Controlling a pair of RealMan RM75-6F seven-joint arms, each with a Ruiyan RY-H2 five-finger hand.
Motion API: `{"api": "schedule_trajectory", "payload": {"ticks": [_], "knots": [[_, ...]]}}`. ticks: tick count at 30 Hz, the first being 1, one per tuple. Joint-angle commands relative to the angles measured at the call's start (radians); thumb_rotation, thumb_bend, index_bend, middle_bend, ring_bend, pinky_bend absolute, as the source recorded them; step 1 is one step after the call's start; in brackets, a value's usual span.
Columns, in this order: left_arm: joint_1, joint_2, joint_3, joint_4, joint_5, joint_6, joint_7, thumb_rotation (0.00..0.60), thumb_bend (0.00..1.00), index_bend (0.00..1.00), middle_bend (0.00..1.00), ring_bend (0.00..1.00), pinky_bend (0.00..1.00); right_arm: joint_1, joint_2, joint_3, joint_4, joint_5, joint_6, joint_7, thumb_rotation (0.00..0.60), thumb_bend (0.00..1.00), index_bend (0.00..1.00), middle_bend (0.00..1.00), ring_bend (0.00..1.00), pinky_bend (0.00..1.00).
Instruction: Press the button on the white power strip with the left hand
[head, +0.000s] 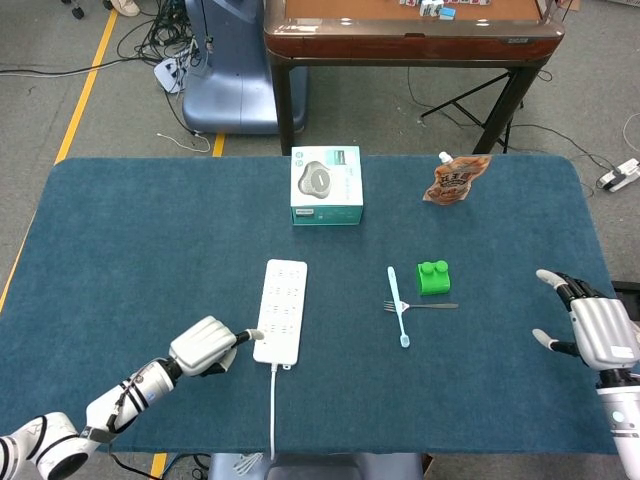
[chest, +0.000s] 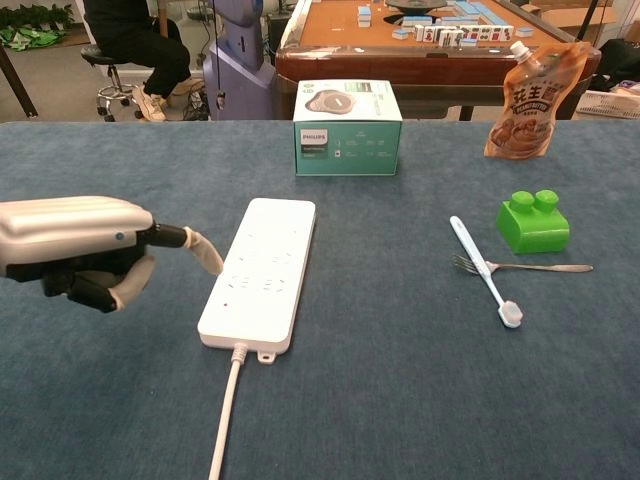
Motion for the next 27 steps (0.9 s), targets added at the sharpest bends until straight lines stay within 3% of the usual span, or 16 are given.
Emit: {"api": "schedule_trajectory", "payload": {"ticks": [1, 14, 27], "knots": [[-0.005, -0.013, 0.005, 0.003, 0.0, -0.001, -0.002, 0.6, 0.95, 0.26, 1.0, 0.96, 1.0, 0.001, 0.0, -0.001, -0.002, 0.002, -0.003, -0.004, 0.6, 0.08, 0.19, 0.26, 0.27, 0.47], [-0.035, -0.06, -0.009, 0.006, -0.047, -0.019, 0.028, 0.6, 0.95, 0.24, 1.0, 0.96, 1.0, 0.006, -0.015, -0.007, 0.012, 0.01, -0.022, 0.0, 0.6, 0.08, 0.19, 0.26, 0.27, 0.47], [-0.051, -0.093, 0.012, 0.031, -0.053, -0.029, 0.064, 0.6, 0.95, 0.24, 1.0, 0.97, 1.0, 0.005, -0.029, -0.014, 0.035, 0.02, -0.035, 0.017, 0.6, 0.08, 0.19, 0.26, 0.27, 0.47]]}}
